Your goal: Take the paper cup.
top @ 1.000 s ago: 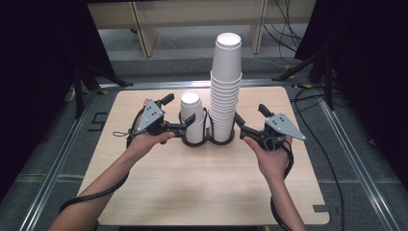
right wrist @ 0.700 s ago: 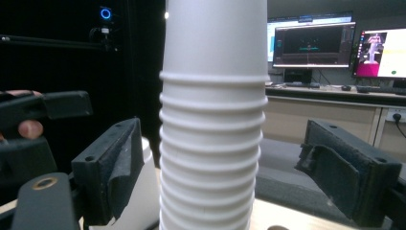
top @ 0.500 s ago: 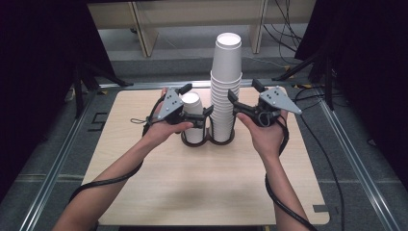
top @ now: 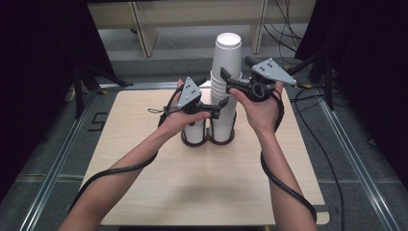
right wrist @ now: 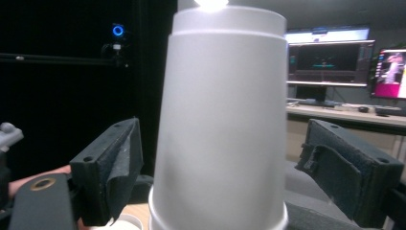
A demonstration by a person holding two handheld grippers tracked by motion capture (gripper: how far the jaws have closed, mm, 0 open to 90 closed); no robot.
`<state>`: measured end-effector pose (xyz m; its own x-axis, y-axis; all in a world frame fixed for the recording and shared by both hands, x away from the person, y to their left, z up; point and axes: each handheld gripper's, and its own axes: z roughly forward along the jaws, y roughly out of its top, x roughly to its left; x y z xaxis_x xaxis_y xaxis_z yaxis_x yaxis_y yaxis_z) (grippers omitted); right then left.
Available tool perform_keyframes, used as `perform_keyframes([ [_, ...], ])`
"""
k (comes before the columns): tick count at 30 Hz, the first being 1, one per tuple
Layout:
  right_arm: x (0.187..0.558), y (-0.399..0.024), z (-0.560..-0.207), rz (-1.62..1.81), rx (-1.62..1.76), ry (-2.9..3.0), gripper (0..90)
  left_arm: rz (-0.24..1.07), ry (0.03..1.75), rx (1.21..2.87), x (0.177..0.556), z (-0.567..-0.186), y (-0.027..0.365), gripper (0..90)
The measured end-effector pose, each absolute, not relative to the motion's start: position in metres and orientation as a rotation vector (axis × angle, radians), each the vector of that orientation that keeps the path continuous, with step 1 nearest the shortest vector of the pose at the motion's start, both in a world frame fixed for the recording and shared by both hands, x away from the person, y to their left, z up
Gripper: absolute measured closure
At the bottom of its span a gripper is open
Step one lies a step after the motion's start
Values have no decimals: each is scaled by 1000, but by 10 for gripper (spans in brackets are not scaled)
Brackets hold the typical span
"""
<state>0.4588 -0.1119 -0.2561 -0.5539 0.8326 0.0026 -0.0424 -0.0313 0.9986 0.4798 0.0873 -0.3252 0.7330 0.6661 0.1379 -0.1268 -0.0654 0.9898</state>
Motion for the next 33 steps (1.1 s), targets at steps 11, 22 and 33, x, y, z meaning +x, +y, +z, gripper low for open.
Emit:
perform_keyframes([
  [11, 480, -98, -244, 1627, 862, 1631, 91, 686, 473, 1512, 489, -323, 82, 0],
  [22, 492, -92, -238, 1596, 890, 1681, 100, 690, 457, 1517, 492, -321, 77, 0],
  [33, 492, -95, -239, 1605, 897, 1668, 178, 684, 475, 1519, 494, -323, 76, 21],
])
